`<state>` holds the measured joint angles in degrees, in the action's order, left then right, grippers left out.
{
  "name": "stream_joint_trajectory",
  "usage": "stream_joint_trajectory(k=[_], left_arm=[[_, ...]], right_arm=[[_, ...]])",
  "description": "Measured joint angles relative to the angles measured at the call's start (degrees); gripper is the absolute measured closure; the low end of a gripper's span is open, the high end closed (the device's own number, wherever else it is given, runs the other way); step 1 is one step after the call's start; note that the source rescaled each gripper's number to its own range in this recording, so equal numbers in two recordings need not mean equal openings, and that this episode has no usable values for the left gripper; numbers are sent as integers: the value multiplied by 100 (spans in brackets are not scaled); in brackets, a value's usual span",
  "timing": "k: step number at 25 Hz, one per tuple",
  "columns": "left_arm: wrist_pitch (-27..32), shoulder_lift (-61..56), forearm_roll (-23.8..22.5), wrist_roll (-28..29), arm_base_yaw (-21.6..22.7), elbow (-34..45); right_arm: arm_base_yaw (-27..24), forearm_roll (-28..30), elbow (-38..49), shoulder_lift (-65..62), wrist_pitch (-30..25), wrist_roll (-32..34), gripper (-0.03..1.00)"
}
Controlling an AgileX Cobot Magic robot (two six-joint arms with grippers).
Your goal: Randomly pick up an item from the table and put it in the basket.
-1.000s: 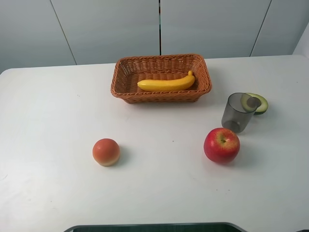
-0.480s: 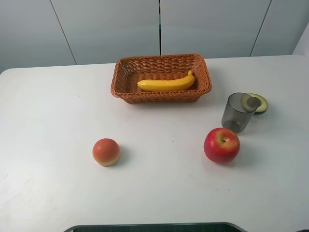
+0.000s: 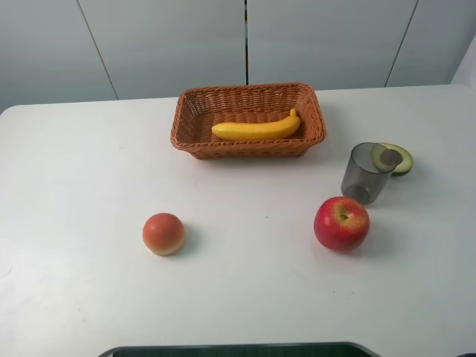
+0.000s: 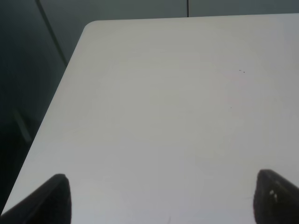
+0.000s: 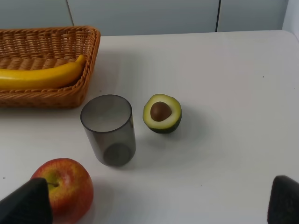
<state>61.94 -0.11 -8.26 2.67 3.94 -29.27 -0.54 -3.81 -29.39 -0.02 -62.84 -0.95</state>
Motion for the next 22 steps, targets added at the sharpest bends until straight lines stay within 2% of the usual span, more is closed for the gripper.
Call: stream_joint_trajectory(k=[22], left_arm=[[0, 0, 0, 0, 0, 0]], right_arm=[[0, 0, 0, 0, 0, 0, -3]])
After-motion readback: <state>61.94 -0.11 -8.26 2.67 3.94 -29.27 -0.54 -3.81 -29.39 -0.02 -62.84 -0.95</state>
